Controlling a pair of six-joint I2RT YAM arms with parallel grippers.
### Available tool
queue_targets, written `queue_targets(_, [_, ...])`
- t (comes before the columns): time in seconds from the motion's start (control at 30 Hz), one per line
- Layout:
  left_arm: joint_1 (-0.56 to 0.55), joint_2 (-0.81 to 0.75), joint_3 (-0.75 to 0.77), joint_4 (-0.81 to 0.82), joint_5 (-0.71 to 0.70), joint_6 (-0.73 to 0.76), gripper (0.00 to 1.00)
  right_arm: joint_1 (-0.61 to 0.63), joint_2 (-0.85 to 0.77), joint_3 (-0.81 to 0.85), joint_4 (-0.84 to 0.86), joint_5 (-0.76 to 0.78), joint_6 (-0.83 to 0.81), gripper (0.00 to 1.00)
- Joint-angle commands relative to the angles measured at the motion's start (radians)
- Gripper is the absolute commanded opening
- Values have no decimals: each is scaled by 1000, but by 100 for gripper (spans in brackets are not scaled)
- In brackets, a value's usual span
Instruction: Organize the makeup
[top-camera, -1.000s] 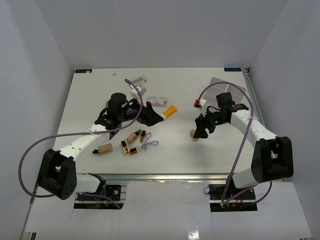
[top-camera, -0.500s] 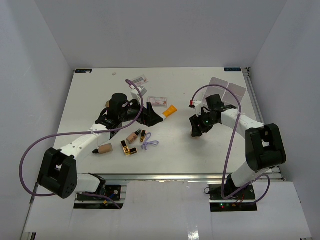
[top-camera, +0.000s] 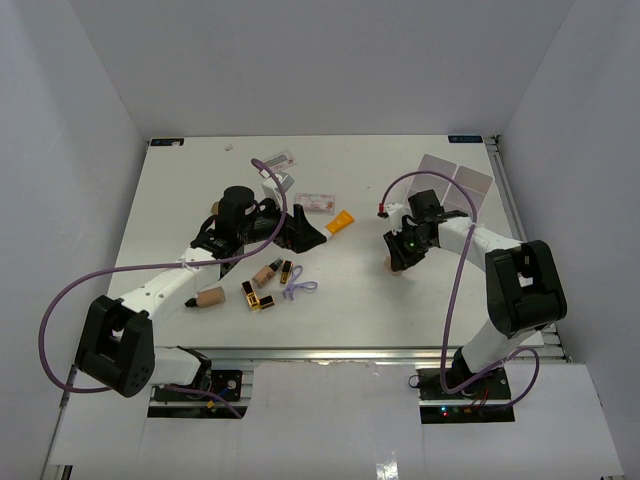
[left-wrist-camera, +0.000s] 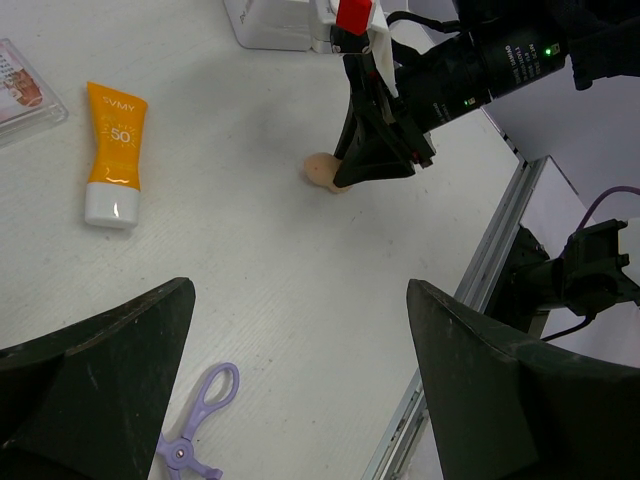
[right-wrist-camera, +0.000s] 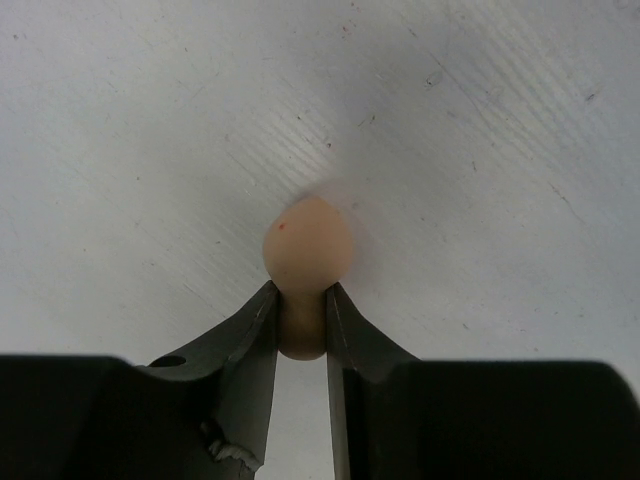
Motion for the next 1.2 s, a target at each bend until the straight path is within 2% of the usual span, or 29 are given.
queue_targets(0.0, [-4, -18, 42, -1, 6, 11, 98, 7, -56, 33, -23, 21, -50, 16])
queue_targets(0.17, [-4, -23, 43, 1, 8, 11, 98, 4, -175, 105, -83, 83, -195, 14])
queue_targets(0.3, [-4, -29, 43, 2, 15, 8, 98, -22, -245, 183, -84, 236, -358, 14])
queue_targets(0.43, [-4, -32, 42, 2, 17, 6, 98, -91, -242, 250, -54, 338, -508, 14])
queue_targets(0.57, [-4, -34, 42, 4, 18, 5, 98, -189, -184, 316, 0, 403, -608, 15])
queue_targets(0.7, [-4, -35, 42, 4, 17, 6, 98, -285, -108, 411, 33, 397, -662, 16])
queue_targets(0.83, [-4, -37, 42, 4, 17, 6, 98, -337, -54, 433, 72, 387, -693, 17])
queue_targets(1.17, [-4, -35, 43, 4, 18, 8, 98, -371, 85, 496, 121, 393, -738, 20])
